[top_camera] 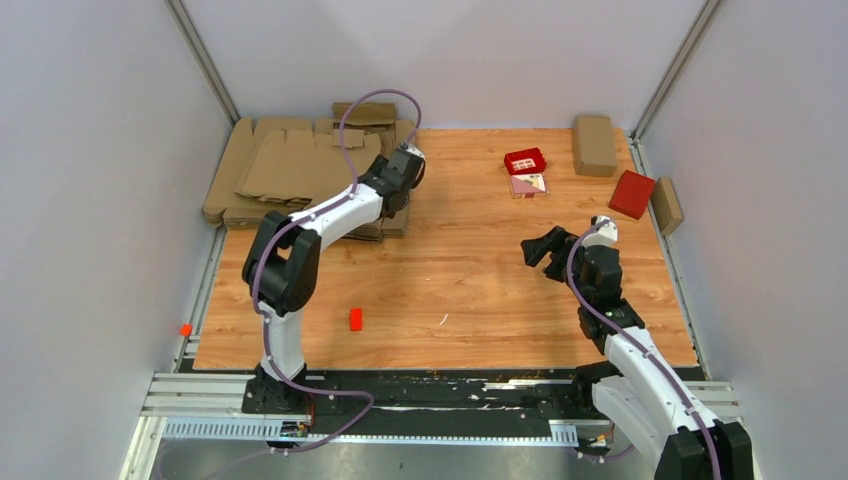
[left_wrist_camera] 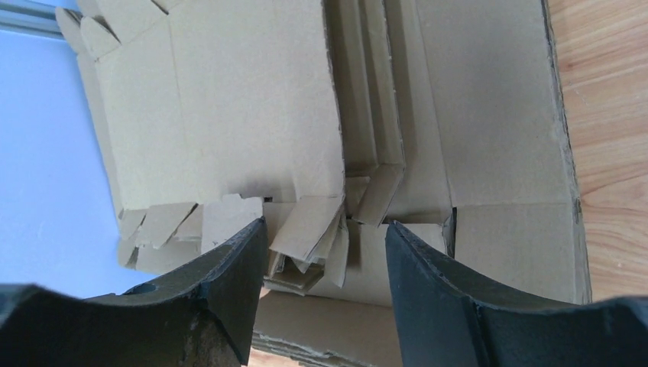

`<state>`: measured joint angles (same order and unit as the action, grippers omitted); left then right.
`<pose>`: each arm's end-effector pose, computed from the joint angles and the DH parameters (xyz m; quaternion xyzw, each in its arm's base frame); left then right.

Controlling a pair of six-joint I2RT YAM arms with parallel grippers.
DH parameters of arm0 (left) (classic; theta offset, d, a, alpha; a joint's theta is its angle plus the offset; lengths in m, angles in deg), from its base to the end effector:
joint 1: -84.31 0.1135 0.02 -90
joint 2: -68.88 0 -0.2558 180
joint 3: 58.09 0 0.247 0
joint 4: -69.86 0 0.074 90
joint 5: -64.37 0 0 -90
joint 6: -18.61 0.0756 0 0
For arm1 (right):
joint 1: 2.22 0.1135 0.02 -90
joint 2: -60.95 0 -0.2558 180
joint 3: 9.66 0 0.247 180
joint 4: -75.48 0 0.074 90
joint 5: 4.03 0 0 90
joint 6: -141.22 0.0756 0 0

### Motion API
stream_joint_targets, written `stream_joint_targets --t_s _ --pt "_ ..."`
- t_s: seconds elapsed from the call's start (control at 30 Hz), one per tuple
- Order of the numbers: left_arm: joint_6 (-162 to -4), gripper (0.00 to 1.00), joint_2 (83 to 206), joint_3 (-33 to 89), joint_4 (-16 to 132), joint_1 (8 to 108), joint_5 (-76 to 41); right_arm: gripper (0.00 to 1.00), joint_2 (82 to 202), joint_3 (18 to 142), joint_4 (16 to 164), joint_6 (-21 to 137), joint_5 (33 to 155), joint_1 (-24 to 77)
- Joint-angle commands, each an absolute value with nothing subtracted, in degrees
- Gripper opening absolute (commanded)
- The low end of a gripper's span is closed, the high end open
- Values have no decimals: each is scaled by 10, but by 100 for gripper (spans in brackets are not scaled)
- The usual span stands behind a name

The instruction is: Fold the paper box

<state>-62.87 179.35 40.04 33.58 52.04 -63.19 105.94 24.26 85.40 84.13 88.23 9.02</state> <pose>0.3960 -0.1956 0.1999 0.2020 0.8698 0.2259 0.3893 0.2163 0.0460 0.1934 0.1439 0.8113 0.2279 0.5187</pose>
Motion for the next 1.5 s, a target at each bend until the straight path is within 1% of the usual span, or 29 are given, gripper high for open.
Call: stream_joint_targets --t_s 0.0,0.07,0.17,0.4,0.47,0.6,0.63,0.67,0.9,0.93,0.97,1.0,1.03,1.07,1.1,1.23,1.47 --pt "-614 62 1831 473 278 519 -648 86 1063 254 822 836 889 93" --pt "-616 55 1857 504 255 518 -664 86 1064 254 823 835 890 93" --pt "-618 49 1878 522 250 520 -694 86 1064 253 822 834 890 93" --pt "-635 50 1895 541 219 537 -686 86 1068 255 821 834 892 93" --pt "-636 46 1902 548 212 538 -689 85 1068 257 823 833 893 93" --pt "-642 12 1899 555 201 538 -683 85 1066 256 825 832 887 93" --pt "-645 5 1896 555 197 538 -682 85 1067 257 825 832 888 93" --pt "-648 0 1893 556 193 538 -684 85 1068 258 826 832 890 93" --pt "-664 0 1834 530 203 538 -687 85 1070 261 830 831 892 93" --pt "-664 5 1827 523 209 538 -686 85 1069 262 830 831 891 93" --pt "-661 16 1823 519 214 538 -684 85 1068 261 830 831 891 93" --pt "-659 31 1824 518 215 538 -684 85 1067 259 828 832 891 93" --pt "-657 40 1831 520 215 538 -685 85 1067 259 828 832 891 93" --pt "-653 44 1842 527 212 538 -684 85 1067 260 829 832 892 93" --pt "-652 46 1856 540 200 538 -682 85 1066 261 831 831 892 93" --pt "-657 50 1913 608 132 539 -675 85 1065 260 830 831 892 93" --pt "-662 56 1944 630 107 546 -678 85 1061 261 833 830 890 93"
